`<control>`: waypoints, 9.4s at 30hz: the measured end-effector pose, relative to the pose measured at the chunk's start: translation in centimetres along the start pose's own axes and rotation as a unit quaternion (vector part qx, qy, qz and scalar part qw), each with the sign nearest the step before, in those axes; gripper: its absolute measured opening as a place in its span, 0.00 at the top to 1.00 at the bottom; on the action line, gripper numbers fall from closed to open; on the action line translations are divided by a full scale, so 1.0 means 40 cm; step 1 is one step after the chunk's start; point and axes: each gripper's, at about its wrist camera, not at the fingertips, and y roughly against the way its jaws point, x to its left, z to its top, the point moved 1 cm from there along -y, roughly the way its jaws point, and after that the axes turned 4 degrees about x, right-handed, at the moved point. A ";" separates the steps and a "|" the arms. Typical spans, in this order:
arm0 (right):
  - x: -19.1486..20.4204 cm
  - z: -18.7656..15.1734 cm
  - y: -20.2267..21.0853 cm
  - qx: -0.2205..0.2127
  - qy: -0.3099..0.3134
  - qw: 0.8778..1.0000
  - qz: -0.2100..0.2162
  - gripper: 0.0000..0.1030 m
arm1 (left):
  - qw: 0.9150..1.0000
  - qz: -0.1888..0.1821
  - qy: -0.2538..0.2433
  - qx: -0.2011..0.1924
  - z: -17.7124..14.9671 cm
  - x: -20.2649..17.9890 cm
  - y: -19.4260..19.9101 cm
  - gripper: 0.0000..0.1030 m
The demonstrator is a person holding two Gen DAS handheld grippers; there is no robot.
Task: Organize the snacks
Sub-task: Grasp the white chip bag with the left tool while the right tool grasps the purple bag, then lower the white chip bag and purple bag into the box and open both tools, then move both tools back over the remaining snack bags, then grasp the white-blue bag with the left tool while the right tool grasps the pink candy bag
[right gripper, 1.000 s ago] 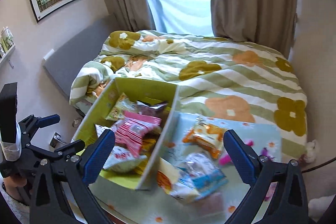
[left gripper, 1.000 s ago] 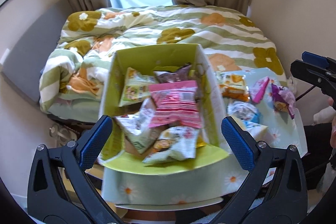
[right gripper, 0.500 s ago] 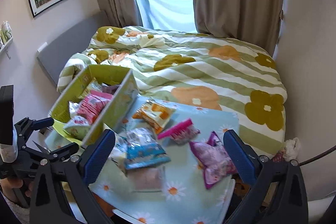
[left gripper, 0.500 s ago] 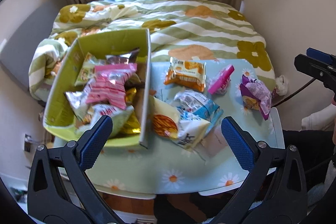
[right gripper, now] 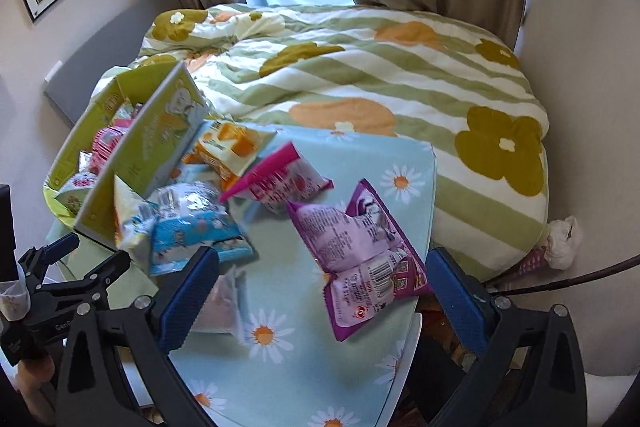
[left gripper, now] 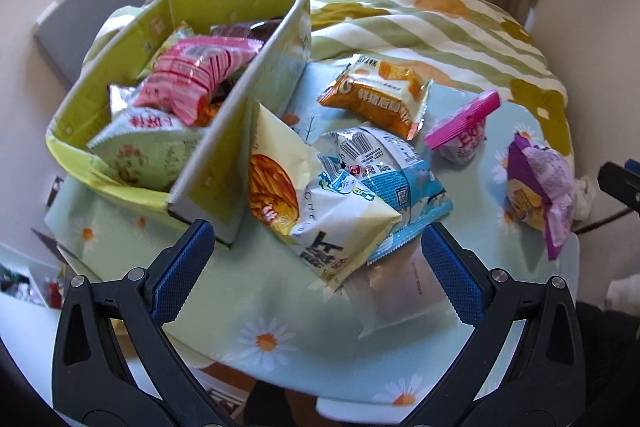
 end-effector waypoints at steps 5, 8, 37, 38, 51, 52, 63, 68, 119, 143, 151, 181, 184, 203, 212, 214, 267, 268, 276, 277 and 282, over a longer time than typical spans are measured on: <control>-0.026 -0.007 -0.071 0.012 0.007 1.000 -0.002 0.00 | 0.999 0.028 0.026 0.000 -0.001 -0.019 -0.086 0.01; -0.030 -0.006 -0.104 0.018 0.017 1.000 -0.008 0.00 | 0.999 0.023 0.044 -0.006 0.002 -0.017 -0.109 0.07; -0.068 0.002 -0.265 0.077 0.044 0.996 -0.005 0.00 | 0.995 -0.002 0.090 0.033 -0.065 0.081 -0.190 0.63; -0.068 0.002 -0.269 0.078 0.044 0.996 -0.004 0.01 | 0.996 -0.003 0.088 0.032 -0.066 0.080 -0.188 0.64; -0.061 -0.021 -0.252 0.077 0.034 0.996 0.000 0.37 | 0.998 -0.016 0.058 0.000 -0.073 0.067 -0.096 0.64; -0.058 -0.022 -0.243 0.075 0.033 0.997 0.001 0.37 | 0.998 -0.017 0.056 -0.004 -0.073 0.066 -0.084 0.64; 0.007 -0.015 -0.068 0.029 0.028 0.999 0.016 0.37 | 0.998 -0.043 0.020 -0.051 -0.031 0.073 0.084 0.64; 0.072 0.011 0.012 0.001 0.038 0.999 0.029 0.37 | 0.995 -0.064 0.002 -0.075 0.010 0.101 0.176 0.64; 0.767 0.515 -0.172 -0.004 0.031 0.998 0.055 0.35 | 0.993 -0.061 -0.099 0.010 0.471 0.667 -0.074 0.00; 0.772 0.500 -0.168 -0.030 0.016 0.999 0.034 0.00 | 0.992 -0.057 -0.108 0.020 0.473 0.689 -0.094 0.00; 0.717 0.467 -0.033 -0.073 0.001 0.997 0.029 0.00 | 0.992 -0.059 -0.113 -0.003 0.476 0.671 -0.016 0.00; 0.089 0.154 0.164 -0.066 -0.002 0.998 0.009 0.00 | 0.984 -0.134 -0.112 0.024 0.206 0.042 0.132 0.01; 0.050 0.138 0.112 -0.053 0.022 0.998 0.025 0.00 | 0.986 -0.125 -0.100 0.045 0.168 -0.001 0.091 0.00; -0.012 0.102 -0.240 0.017 0.125 0.989 0.078 0.00 | 0.987 -0.100 0.051 0.111 0.142 -0.065 -0.256 0.00; 0.035 0.123 -0.329 0.031 0.174 0.979 0.099 0.00 | 0.978 -0.141 0.094 0.124 0.153 -0.041 -0.325 0.07; 0.048 0.127 -0.346 0.036 0.183 0.978 0.099 0.00 | 0.973 -0.161 0.104 0.130 0.153 -0.039 -0.334 0.18; 0.046 0.104 -0.261 0.001 0.140 0.985 0.101 0.89 | 0.987 -0.142 -0.007 0.078 0.118 -0.054 -0.156 0.43; 0.048 0.102 -0.260 0.002 0.142 0.985 0.096 0.89 | 0.987 -0.142 -0.006 0.078 0.117 -0.052 -0.154 0.43; 0.071 0.089 -0.273 0.030 0.165 0.981 0.096 0.89 | 0.987 -0.143 0.001 0.074 0.116 -0.036 -0.140 0.43; 0.074 0.089 -0.278 0.035 0.164 0.981 0.097 0.85 | 0.987 -0.143 0.002 0.073 0.116 -0.033 -0.138 0.43; 0.088 0.094 -0.329 0.058 0.177 0.981 0.052 0.32 | 0.988 -0.139 0.007 0.070 0.111 -0.024 -0.132 0.43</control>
